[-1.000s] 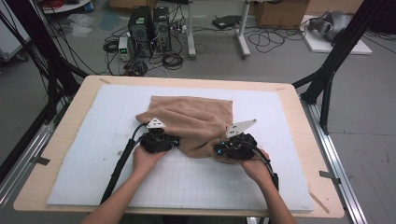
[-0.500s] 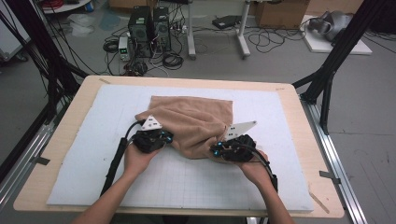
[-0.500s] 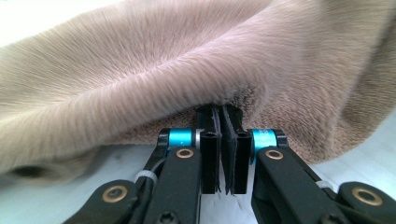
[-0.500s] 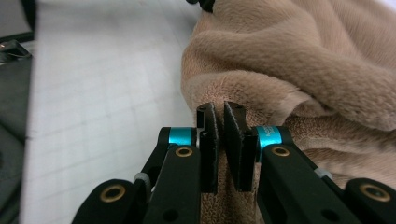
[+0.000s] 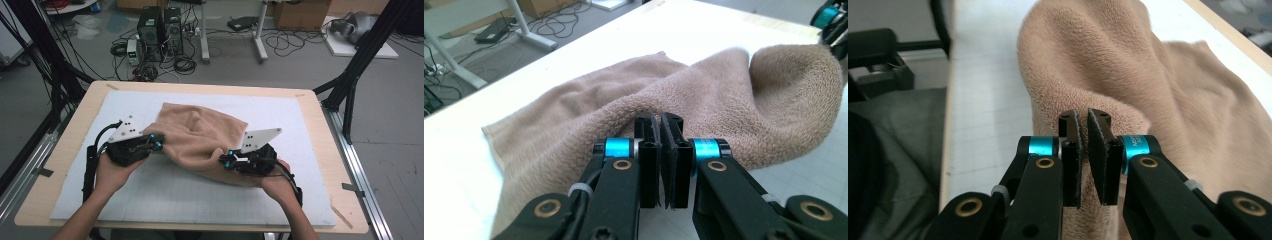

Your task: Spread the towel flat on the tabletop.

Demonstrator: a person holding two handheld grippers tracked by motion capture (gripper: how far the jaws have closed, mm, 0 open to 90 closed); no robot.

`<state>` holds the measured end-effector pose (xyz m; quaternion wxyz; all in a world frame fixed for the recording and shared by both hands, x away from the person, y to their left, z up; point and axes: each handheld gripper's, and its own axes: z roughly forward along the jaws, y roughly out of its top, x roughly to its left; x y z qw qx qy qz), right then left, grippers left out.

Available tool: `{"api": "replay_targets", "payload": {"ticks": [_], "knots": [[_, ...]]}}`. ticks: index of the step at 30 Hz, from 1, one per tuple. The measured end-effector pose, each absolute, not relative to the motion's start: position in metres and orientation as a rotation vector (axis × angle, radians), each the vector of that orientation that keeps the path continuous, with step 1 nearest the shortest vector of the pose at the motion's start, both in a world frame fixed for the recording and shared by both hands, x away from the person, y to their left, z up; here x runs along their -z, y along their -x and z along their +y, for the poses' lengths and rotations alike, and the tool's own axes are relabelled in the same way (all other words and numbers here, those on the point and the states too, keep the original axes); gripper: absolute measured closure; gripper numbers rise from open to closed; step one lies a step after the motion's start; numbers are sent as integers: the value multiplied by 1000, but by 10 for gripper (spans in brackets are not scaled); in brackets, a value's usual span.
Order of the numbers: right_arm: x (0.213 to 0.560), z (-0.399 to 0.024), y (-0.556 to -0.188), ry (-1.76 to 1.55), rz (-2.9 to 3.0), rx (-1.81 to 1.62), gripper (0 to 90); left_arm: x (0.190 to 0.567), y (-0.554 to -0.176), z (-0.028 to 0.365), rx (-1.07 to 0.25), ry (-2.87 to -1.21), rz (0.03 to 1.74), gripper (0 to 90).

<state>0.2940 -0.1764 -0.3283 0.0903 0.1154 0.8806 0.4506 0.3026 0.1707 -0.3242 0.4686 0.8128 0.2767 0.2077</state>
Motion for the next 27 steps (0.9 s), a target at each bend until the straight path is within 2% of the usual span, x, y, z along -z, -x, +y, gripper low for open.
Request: {"api": "replay_targets", "payload": {"ticks": [7,10,12,13,15,18,23,27], "knots": [[364,-195,-343,-630,2573,-1193,842,365,-376,139,-493,-2012,787,859],[385,-204,-367,-764,2590,-1148,844,388,-403,132,-438,-1991,861,854],[398,-211,-382,-858,2587,-1147,846,401,-416,129,-395,-1998,917,834],[403,-213,-387,-877,2582,-1135,847,404,-419,129,-382,-1986,940,790],[409,-218,-394,-930,2568,-1130,848,403,-419,132,-365,-1956,952,701],[413,-223,-399,-951,2553,-1138,848,389,-406,135,-417,-2003,876,602],[408,-225,-394,-945,2551,-1152,841,371,-376,153,-452,-2021,789,570],[396,-224,-383,-894,2528,-1178,797,373,-352,169,-446,-2022,773,568]]}}
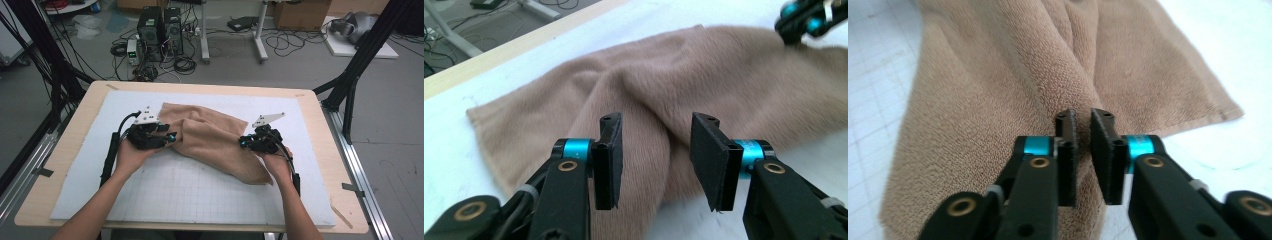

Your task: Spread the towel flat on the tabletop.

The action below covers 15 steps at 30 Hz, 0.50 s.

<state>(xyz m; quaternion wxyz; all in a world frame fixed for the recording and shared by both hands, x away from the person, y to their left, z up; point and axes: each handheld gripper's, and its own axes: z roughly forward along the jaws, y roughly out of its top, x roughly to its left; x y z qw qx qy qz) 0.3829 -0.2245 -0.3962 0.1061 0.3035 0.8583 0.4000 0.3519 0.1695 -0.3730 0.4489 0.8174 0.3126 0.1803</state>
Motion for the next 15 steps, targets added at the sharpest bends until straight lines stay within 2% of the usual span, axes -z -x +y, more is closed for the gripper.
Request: {"api": "replay_targets", "payload": {"ticks": [4,9,13,15], "knots": [[384,-225,-369,-848,2506,-1207,748,388,-337,176,-439,-2044,772,580],[378,-219,-343,-741,2514,-1208,691,413,-346,174,-439,-2102,837,584],[390,-209,-330,-655,2597,-1183,601,427,-362,171,-462,-2101,898,590],[400,-203,-329,-627,2633,-1150,560,432,-368,168,-501,-2102,910,629]]}}
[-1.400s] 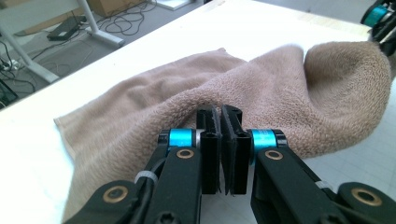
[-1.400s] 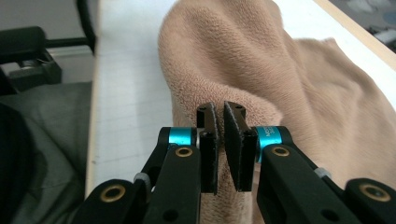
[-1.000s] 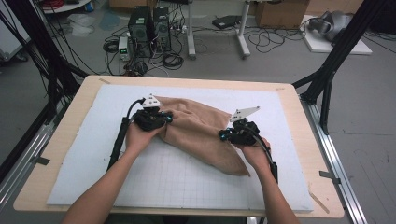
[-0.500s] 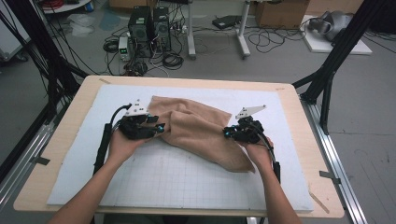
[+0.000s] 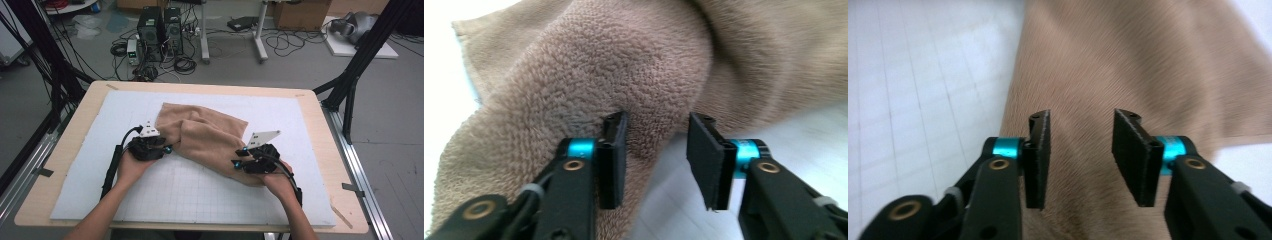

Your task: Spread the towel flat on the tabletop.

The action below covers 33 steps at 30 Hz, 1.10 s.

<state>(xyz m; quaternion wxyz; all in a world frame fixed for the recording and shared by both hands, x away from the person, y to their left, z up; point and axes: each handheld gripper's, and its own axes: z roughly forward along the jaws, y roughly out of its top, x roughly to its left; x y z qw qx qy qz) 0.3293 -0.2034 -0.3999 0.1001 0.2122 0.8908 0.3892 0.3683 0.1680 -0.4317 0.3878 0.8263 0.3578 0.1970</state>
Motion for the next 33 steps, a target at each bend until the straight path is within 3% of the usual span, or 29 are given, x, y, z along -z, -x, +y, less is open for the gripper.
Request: {"api": "replay_targets", "payload": {"ticks": [4,9,10,18,25,29,33], "knots": [[419,-189,-335,-620,2704,-1069,546,430,-373,166,-515,-2092,911,782],[425,-185,-343,-616,2722,-1018,859,414,-364,179,-480,-2067,872,849],[424,-187,-343,-617,2729,-1030,880,408,-361,183,-483,-2055,861,850],[406,-201,-335,-631,2707,-1141,890,358,-338,212,-487,-2001,777,851],[375,-217,-335,-620,2610,-1186,890,315,-333,219,-436,-2048,663,851],[370,-224,-348,-669,2569,-1141,890,317,-359,218,-441,-2079,720,847],[383,-227,-368,-768,2556,-1135,890,347,-394,208,-446,-2126,837,841]]}}
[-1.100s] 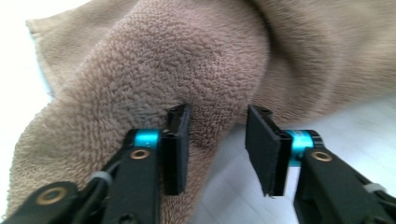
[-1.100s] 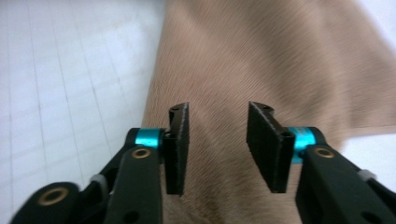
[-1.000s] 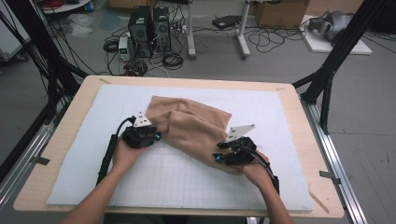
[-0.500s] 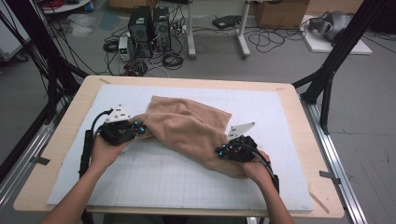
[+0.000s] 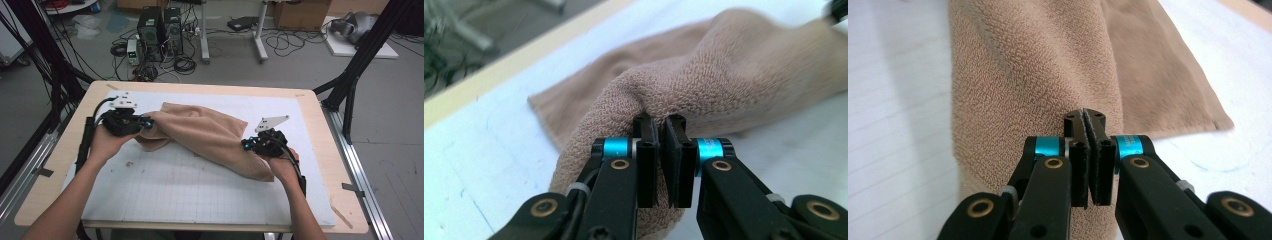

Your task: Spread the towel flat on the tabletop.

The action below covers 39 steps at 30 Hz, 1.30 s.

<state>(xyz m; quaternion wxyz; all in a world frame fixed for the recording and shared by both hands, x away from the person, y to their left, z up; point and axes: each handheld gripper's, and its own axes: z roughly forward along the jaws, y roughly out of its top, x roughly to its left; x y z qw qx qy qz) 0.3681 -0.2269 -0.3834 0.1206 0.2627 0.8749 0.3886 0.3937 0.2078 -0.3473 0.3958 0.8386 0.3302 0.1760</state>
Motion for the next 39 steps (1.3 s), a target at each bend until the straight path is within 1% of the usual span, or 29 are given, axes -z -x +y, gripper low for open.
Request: {"api": "replay_targets", "payload": {"ticks": [4,7,10,13,17,19,21,25,30,33,35,37,39], "knots": [[401,-222,-384,-826,2598,-1094,890,381,-422,198,-411,-2105,959,827],[411,-224,-394,-877,2609,-1091,889,396,-433,196,-373,-2128,1025,778],[409,-225,-393,-882,2602,-1115,884,390,-430,201,-388,-2113,1013,660],[402,-229,-388,-870,2578,-1169,840,376,-421,209,-403,-2071,982,558],[393,-233,-377,-856,2567,-1197,774,356,-402,220,-410,-2001,935,517],[390,-234,-370,-831,2562,-1193,744,351,-391,221,-419,-1977,900,519],[387,-234,-363,-811,2574,-1188,716,354,-380,217,-399,-1976,864,522],[389,-233,-351,-769,2594,-1196,677,375,-368,199,-344,-2028,824,531],[406,-230,-345,-756,2633,-1176,637,408,-372,171,-261,-2048,847,509],[417,-229,-347,-774,2650,-1160,617,421,-377,153,-254,-2054,846,495],[422,-228,-350,-802,2674,-1128,611,427,-380,143,-295,-2062,856,497],[425,-225,-352,-797,2680,-1117,617,431,-382,137,-337,-2059,872,533],[427,-223,-354,-790,2686,-1096,643,433,-384,134,-373,-2055,876,610]]}}
